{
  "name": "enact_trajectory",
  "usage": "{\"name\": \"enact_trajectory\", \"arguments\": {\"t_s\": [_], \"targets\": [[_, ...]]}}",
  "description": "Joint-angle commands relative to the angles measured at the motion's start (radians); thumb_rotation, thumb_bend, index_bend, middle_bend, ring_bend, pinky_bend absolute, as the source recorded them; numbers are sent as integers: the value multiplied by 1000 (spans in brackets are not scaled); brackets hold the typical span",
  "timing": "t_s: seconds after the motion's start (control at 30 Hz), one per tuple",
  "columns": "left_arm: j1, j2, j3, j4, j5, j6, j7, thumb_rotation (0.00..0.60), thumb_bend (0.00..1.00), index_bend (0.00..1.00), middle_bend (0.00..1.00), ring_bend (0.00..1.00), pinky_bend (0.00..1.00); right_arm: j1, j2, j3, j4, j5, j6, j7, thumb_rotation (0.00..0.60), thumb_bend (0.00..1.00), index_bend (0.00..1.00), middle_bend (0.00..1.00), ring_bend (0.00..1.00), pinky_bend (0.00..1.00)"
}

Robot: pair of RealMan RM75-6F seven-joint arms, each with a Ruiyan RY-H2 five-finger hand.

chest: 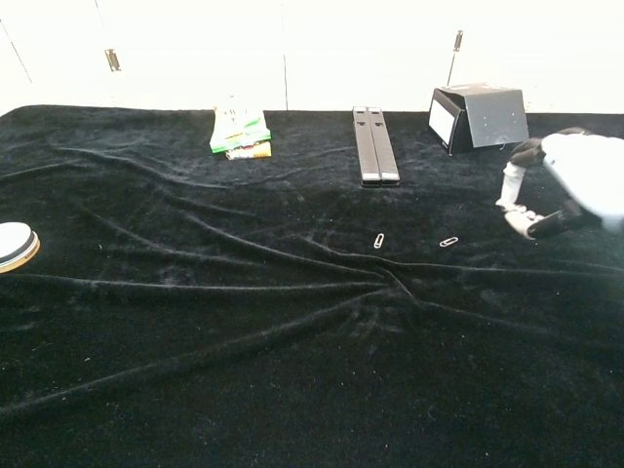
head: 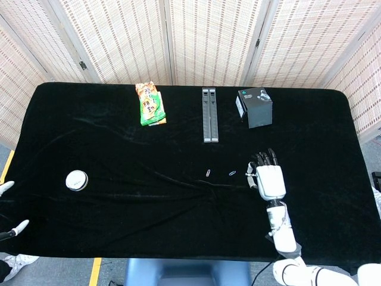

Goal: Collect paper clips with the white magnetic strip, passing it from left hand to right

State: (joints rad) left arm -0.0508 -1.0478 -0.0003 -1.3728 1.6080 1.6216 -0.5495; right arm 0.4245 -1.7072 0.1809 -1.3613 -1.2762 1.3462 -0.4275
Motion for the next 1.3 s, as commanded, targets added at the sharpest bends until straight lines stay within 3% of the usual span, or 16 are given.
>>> {"name": "enact_trajectory", "arguments": {"t_s": [0.03,0.23,0.53,0.6,0.73,0.83,0.9,1.1,1.3], "targets": [[5,-1,-2,-6,2,12,9,600,243,136,205,102,0,-49,68,-72,-104,-49,41,-75,600,470,906,284,170,63],[24,-3,-4,-12,7,51,21,600,245,138,205,102,0,-85,85,-168,-152,-88,28,-164,600,471,905,284,170,63],[40,-5,-3,-1,16,78,5,600,246,122,205,102,0,-95,64,-185,-131,-101,-5,-168,600,471,882,266,167,63],[39,-4,-3,1,16,76,2,600,246,122,205,102,0,-92,77,-193,-142,-92,-31,-176,600,470,771,225,141,58],[40,-6,-4,5,17,78,-4,600,250,123,205,102,0,-85,133,-199,-223,-8,-103,-278,600,470,275,24,14,1],[42,-6,-4,6,16,78,-2,600,251,124,205,102,0,-85,158,-198,-267,18,-114,-309,600,470,45,0,0,0],[42,-6,-5,4,16,78,1,600,251,125,205,102,0,-87,172,-198,-289,20,-108,-322,600,470,3,0,0,0],[38,-9,-4,-2,19,68,24,600,251,125,205,102,0,-123,257,-212,-400,-31,-32,-301,600,471,0,0,0,0],[36,-12,7,-25,39,62,86,600,251,140,205,100,0,-209,411,-249,-531,-202,147,-194,600,470,0,0,0,0]]}}
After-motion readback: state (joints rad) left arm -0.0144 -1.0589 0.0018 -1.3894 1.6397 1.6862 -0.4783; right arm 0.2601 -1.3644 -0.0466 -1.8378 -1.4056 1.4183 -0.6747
